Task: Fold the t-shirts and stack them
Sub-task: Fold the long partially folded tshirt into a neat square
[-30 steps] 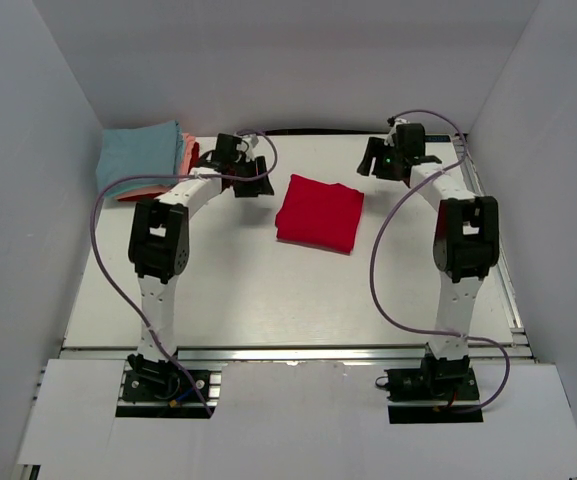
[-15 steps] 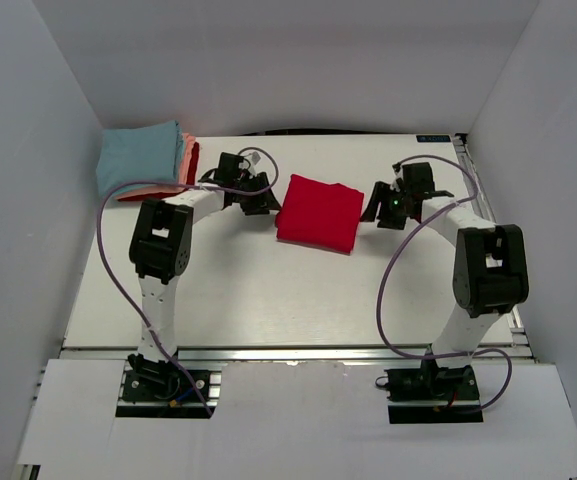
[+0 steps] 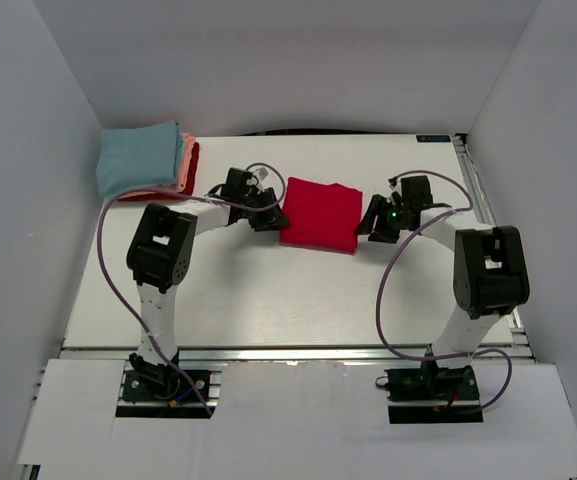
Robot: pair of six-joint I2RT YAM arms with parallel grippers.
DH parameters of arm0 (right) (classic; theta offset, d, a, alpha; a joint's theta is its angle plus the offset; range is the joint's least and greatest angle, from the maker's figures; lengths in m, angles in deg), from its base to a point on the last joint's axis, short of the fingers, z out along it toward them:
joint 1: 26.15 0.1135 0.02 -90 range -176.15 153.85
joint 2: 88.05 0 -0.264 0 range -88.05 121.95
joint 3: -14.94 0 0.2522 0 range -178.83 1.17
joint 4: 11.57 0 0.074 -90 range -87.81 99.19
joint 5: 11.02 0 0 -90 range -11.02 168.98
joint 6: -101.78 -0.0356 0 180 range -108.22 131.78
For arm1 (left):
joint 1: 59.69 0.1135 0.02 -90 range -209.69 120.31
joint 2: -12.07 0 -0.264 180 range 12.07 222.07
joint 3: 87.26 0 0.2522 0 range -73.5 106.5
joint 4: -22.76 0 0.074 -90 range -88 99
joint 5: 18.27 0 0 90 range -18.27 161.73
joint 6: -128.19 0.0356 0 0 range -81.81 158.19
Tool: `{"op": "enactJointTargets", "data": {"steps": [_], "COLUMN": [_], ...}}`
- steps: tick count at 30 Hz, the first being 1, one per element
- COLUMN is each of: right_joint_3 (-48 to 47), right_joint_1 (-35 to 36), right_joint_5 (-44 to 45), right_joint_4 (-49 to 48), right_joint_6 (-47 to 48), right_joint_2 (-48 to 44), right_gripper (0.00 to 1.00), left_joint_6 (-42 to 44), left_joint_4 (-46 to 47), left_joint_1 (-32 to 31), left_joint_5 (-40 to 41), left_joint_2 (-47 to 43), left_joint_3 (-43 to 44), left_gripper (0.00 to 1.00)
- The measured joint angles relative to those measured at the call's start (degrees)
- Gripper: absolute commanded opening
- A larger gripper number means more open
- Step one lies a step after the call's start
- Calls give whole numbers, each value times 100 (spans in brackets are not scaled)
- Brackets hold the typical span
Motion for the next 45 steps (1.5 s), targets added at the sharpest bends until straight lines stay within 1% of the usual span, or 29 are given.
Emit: {"op": "enactJointTargets", "data": {"steps": [3,9,11,13,14,18,20,24,28,35,42,44,45], "right_joint_3": [192,289,293,304,308,308,310,310,310,310,203,92,31], "right_joint_1": [0,0,0,0,2,2,2,2,2,2,2,2,2], "right_joint_5": [-94,-175,-197,-229,-247,-295,-299,-297,-310,-313,-286,-269,-269], "right_joint_4": [-107,-166,-166,-166,-166,-168,-166,-168,-168,-210,-210,-208,-210], "right_joint_6": [-87,-103,-87,-72,-59,20,44,66,72,109,219,247,262], "right_joint_2": [-48,-55,-61,-74,-83,-109,-111,-111,-111,-111,-103,-90,-68], "right_gripper": [60,60,60,60,60,60,60,60,59,58,57,55,52], "left_joint_6": [-101,-358,-396,-374,-358,-328,-385,-557,-629,-538,-341,-286,-273], "left_joint_4": [85,343,278,142,44,-223,-227,-205,-197,-466,-1062,-1185,-1226], "left_joint_1": [-146,-306,-313,-310,-310,-310,-299,-297,-334,-577,-658,-658,-658], "left_joint_5": [11,103,262,501,647,999,1084,1062,1016,966,1211,1305,1340], "left_joint_2": [-140,-549,-732,-855,-894,-918,-918,-916,-883,-538,-387,-387,-387], "left_joint_3": [-236,-920,-1088,-1110,-1093,-824,-710,-505,-297,374,411,411,411], "left_gripper": [47,46,47,52,54,57,57,51,50,47,47,47,47]}}
